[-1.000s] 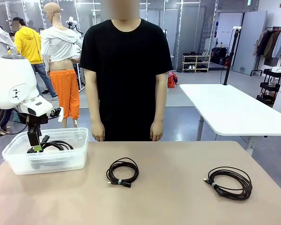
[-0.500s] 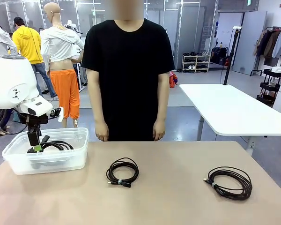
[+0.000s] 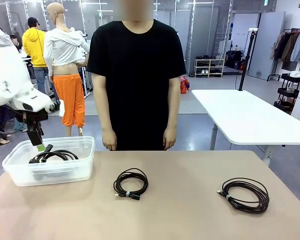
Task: Organize and store the cables.
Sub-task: Place the USB Extension Cable into the Organizing box.
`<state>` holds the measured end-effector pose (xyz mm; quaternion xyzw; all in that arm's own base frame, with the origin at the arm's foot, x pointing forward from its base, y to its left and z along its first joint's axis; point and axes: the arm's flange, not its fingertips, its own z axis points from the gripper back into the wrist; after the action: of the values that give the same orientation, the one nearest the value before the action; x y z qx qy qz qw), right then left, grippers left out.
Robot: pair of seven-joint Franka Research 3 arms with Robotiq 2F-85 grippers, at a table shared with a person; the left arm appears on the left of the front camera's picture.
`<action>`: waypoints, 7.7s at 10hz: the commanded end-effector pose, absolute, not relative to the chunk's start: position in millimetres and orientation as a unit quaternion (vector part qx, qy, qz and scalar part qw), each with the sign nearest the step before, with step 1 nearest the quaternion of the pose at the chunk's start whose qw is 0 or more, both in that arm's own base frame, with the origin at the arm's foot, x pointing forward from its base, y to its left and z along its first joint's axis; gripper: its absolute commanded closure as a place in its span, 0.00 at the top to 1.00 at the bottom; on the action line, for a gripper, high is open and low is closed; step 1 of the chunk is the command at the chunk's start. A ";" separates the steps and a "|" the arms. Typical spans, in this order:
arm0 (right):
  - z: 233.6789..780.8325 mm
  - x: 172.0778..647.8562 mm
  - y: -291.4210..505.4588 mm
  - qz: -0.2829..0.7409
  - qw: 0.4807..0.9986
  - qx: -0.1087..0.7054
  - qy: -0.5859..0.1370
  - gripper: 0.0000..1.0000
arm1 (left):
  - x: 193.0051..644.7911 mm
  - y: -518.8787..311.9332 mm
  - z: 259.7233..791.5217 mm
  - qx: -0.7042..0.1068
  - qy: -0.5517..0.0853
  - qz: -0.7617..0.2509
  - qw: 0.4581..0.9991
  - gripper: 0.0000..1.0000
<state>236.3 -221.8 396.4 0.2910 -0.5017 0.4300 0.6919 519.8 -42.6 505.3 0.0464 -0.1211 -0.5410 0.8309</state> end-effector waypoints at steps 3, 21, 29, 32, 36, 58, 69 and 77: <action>397.4 236.2 -222.0 0.432 0.686 0.288 -0.510 1.00 | 433.3 -12.1 523.9 -0.086 -0.233 -0.479 0.842 1.00; 397.4 236.2 -222.0 0.432 0.686 0.288 -0.510 1.00 | 374.9 -286.2 521.6 -0.027 -0.295 -0.757 0.583 1.00; 397.4 236.2 -222.0 0.432 0.686 0.288 -0.510 1.00 | 399.2 -360.6 464.4 0.012 -0.197 -0.768 0.609 1.00; 397.4 236.2 -222.0 0.432 0.686 0.288 -0.510 1.00 | 394.0 -357.7 453.1 0.022 -0.192 -0.773 0.605 1.00; 397.4 236.2 -222.0 0.432 0.686 0.288 -0.510 1.00 | 407.1 -375.0 426.7 0.051 -0.140 -0.766 0.625 1.00; 397.4 236.2 -222.0 0.432 0.686 0.288 -0.510 1.00 | 484.0 -372.9 318.0 0.055 -0.006 -0.739 0.671 0.00; 397.4 236.2 -222.0 0.432 0.686 0.288 -0.510 1.00 | 446.2 -294.3 491.6 0.129 -0.071 -0.752 0.643 0.01; 397.4 236.2 -222.0 0.432 0.686 0.288 -0.510 1.00 | 502.6 -118.1 475.8 0.120 -0.078 -0.670 0.728 0.01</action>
<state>236.0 -221.9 396.1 0.2921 -0.5017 0.4292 0.6919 507.7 -110.4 476.2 0.1199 -0.0605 -0.6717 0.7286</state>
